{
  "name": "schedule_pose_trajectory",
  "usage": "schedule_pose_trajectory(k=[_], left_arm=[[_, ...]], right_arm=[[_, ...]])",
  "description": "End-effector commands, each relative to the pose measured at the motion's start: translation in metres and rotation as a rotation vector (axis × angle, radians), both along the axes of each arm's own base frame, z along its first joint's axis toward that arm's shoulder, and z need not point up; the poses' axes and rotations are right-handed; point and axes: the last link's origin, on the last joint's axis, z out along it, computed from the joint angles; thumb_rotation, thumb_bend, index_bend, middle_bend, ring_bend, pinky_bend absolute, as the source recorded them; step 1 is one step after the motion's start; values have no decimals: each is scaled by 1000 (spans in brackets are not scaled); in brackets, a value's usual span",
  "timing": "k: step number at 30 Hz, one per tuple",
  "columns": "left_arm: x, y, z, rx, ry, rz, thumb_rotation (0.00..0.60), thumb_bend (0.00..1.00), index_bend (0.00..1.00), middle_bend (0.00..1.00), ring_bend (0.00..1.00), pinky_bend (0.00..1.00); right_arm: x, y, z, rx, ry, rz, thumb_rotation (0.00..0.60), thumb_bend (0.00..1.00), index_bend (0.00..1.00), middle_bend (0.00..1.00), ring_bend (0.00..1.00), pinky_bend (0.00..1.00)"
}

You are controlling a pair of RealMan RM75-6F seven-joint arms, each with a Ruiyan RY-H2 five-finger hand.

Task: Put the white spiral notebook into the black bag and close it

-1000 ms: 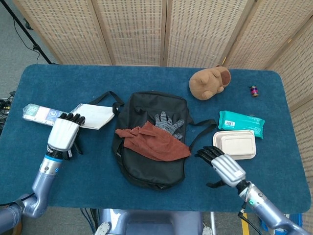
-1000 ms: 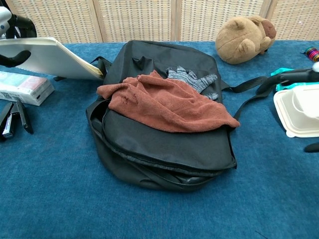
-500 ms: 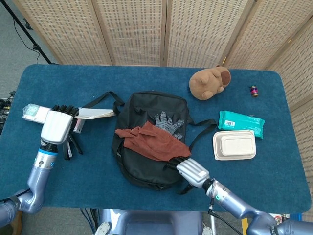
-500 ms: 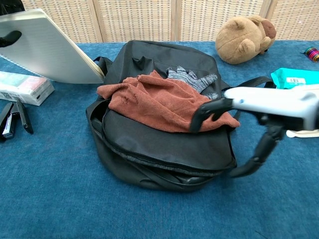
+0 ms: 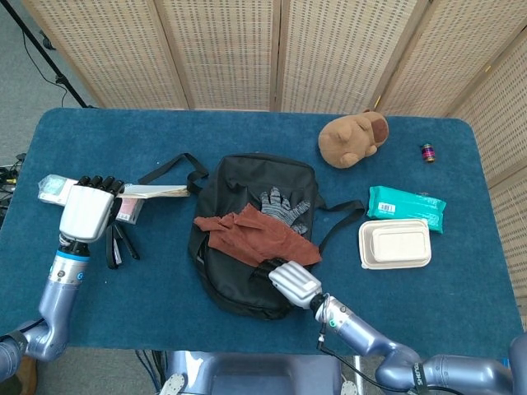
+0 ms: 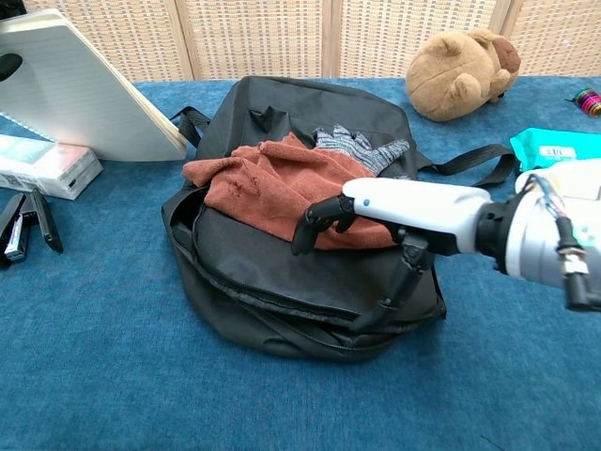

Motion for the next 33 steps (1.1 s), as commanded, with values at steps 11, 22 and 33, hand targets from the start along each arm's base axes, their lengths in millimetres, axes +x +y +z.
schedule_pose_trajectory(k=[11, 22, 33], left_arm=[[-4, -1, 2, 7, -5, 0, 600, 467, 706, 653, 551, 602], [-7, -2, 1, 7, -12, 4, 600, 468, 706, 653, 550, 602], [-8, -3, 2, 8, -15, -1, 600, 468, 706, 653, 550, 602]], right_arm=[[8, 1, -14, 0, 12, -32, 600, 0, 273, 262, 172, 166], [10, 4, -26, 23, 13, -52, 600, 14, 329, 350, 183, 162], [7, 1, -31, -30, 9, -55, 600, 161, 413, 461, 252, 162]])
